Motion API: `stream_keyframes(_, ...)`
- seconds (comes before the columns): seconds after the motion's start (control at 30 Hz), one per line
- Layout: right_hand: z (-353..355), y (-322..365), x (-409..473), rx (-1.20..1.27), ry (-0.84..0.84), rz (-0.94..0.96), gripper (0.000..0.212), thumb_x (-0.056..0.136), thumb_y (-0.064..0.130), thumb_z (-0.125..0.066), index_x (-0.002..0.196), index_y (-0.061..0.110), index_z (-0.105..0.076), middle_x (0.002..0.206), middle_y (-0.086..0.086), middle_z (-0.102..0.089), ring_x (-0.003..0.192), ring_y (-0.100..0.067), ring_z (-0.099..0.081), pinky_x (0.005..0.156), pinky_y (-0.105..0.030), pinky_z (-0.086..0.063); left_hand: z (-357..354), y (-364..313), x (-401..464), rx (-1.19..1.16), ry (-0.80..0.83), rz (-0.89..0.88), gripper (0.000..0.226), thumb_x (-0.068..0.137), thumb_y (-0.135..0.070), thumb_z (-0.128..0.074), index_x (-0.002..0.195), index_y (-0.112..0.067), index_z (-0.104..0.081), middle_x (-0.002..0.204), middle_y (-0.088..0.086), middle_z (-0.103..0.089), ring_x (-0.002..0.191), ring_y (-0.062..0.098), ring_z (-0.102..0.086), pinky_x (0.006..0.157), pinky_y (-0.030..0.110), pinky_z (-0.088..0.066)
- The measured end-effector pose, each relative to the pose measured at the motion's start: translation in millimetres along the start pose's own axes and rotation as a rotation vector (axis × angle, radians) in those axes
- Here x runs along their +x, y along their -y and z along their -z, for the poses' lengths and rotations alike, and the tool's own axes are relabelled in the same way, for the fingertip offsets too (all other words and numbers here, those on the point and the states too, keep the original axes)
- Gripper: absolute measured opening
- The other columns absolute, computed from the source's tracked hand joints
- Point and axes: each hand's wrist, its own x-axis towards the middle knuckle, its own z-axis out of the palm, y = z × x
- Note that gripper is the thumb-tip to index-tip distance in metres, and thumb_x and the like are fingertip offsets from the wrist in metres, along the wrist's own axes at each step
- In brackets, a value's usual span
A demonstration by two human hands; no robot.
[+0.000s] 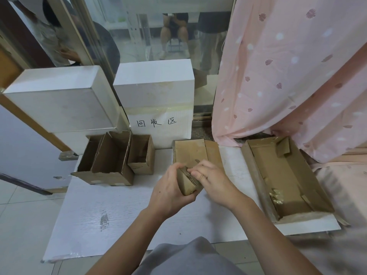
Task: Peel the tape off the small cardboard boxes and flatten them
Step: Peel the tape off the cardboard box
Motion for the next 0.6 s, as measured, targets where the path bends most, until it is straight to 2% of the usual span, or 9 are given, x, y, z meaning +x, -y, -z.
stream_keyframes(0.1,-1,-2,3,0.079,-0.091,-0.074,0.015,0.097,0.018,-0.065,0.098,0.028,-0.076,0.095,0.007,-0.061,0.087,-0.004,-0.059,0.077,-0.022,-0.046,-6,5,2,0.021,0.01,-0.068,0.08,0.066,-0.047,-0.082,0.128,-0.034,-0.035,0.123,-0.013,-0.04,0.107,0.013,-0.049,0.086,0.03,-0.044)
stream_keyframes(0.23,-16,1,0,0.105,-0.116,-0.096,0.018,0.088,0.008,-0.07,0.09,0.025,-0.074,0.087,0.012,-0.061,0.082,-0.003,-0.059,0.075,-0.018,-0.045,-9,1,5,0.24,-0.02,-0.096,0.065,0.068,-0.052,-0.073,0.123,-0.032,-0.046,0.124,-0.014,-0.035,0.11,0.014,-0.04,0.088,0.032,-0.029)
stream_keyframes(0.3,-21,-1,-2,0.005,-0.127,-0.08,0.017,0.087,0.007,-0.068,0.093,0.023,-0.07,0.087,0.016,-0.059,0.082,-0.003,-0.058,0.074,-0.018,-0.046,-11,3,4,0.258,0.017,-0.111,0.064,0.068,-0.06,-0.074,0.122,-0.032,-0.051,0.121,-0.016,-0.04,0.106,0.012,-0.043,0.088,0.032,-0.036)
stream_keyframes(0.37,-22,-6,-5,-0.158,-0.13,-0.033,0.014,0.087,0.006,-0.063,0.092,0.019,-0.066,0.086,0.014,-0.053,0.077,-0.008,-0.054,0.07,-0.026,-0.047,-11,5,1,0.204,0.052,-0.095,0.069,0.064,-0.066,-0.077,0.119,-0.032,-0.053,0.117,-0.017,-0.044,0.102,0.009,-0.046,0.087,0.032,-0.045)
stream_keyframes(0.43,-21,-10,-6,-0.256,-0.166,0.001,0.015,0.086,0.002,-0.06,0.092,0.015,-0.062,0.086,0.012,-0.047,0.075,-0.014,-0.051,0.067,-0.033,-0.046,-10,3,-2,0.113,0.062,-0.041,0.071,0.062,-0.069,-0.076,0.12,-0.037,-0.052,0.115,-0.021,-0.044,0.102,0.004,-0.049,0.083,0.023,-0.044)
stream_keyframes(0.5,-20,-12,-7,-0.274,-0.209,-0.009,0.019,0.086,0.001,-0.059,0.097,0.015,-0.058,0.089,0.012,-0.045,0.076,-0.016,-0.051,0.067,-0.036,-0.047,-8,1,-4,0.059,0.064,-0.023,0.071,0.063,-0.07,-0.078,0.122,-0.041,-0.05,0.116,-0.024,-0.042,0.104,-0.001,-0.049,0.08,0.017,-0.041)
stream_keyframes(0.6,-25,-11,-10,-0.222,-0.221,0.031,0.018,0.09,0.004,-0.062,0.097,0.02,-0.057,0.088,0.016,-0.048,0.077,-0.014,-0.054,0.067,-0.037,-0.05,-8,2,-6,0.036,0.064,-0.051,0.076,0.061,-0.072,-0.081,0.122,-0.037,-0.052,0.115,-0.025,-0.042,0.104,-0.001,-0.05,0.077,0.018,-0.045)
